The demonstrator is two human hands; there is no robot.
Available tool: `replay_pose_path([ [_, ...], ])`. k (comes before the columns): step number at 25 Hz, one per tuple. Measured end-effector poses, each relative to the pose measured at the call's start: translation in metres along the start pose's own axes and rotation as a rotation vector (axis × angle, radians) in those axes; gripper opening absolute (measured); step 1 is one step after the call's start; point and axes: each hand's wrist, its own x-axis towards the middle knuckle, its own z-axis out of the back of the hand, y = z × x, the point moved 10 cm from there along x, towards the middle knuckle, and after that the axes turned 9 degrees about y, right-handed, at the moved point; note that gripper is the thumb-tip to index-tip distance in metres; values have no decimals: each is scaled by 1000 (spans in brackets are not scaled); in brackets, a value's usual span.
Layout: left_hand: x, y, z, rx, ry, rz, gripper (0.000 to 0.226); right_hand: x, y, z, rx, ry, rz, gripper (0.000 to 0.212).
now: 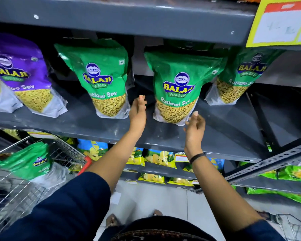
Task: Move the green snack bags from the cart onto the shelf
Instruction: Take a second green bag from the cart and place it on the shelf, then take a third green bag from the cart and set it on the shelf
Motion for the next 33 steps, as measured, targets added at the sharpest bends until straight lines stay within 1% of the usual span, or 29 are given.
replay_pose_path([
  [2,-11,3,39,-17,-78,-73,34,-18,-7,-20,18,18,-6,17],
  [4,-26,8,84,2,-161,-105,30,-38,-18,-55,15,104,-18,15],
  [6,-44,10,140,22,-255,-129,31,-62,-35,-108,-26,246,-37,14],
  [8,-64,23,215,33,-385,-106,33,-94,-57,-177,-107,425,-56,14],
  [11,-103,59,349,141,-650,15,37,-148,-98,-282,-245,673,-96,10],
  [13,-135,100,433,168,-784,186,35,-183,-144,-349,-345,830,-181,13],
  [14,-149,126,474,177,-814,302,34,-204,-170,-381,-382,906,-250,13],
  [15,-158,148,502,205,-802,421,33,-218,-195,-403,-419,963,-329,9],
  [16,-161,174,529,257,-751,535,33,-229,-219,-423,-443,1007,-420,10],
  [18,-153,219,566,309,-590,705,34,-237,-259,-453,-501,1039,-569,33],
  [19,-143,240,578,297,-519,739,32,-232,-271,-466,-526,1028,-569,37],
  [20,-129,242,581,279,-456,725,27,-225,-278,-477,-555,1015,-542,34],
  [21,-117,230,579,251,-426,705,28,-218,-285,-486,-551,994,-546,24],
  [22,-105,214,575,203,-421,662,34,-215,-293,-493,-542,972,-566,16],
  [24,-93,201,568,176,-435,642,37,-210,-304,-498,-566,951,-598,22],
  [25,-92,202,568,172,-464,645,37,-207,-310,-496,-594,931,-589,20],
  [26,-95,204,569,186,-483,652,37,-204,-311,-493,-625,920,-542,10],
  [27,-97,209,570,211,-489,657,38,-204,-312,-488,-662,923,-503,11],
  [28,-101,216,573,253,-493,660,37,-202,-318,-481,-706,917,-465,23],
  [29,-105,224,576,292,-493,674,36,-203,-317,-473,-712,908,-446,29],
  [31,-108,253,582,295,-495,648,31,-211,-306,-458,-660,891,-454,30],
  [33,-122,215,565,307,-498,593,21,-220,-282,-445,-551,875,-446,29],
])
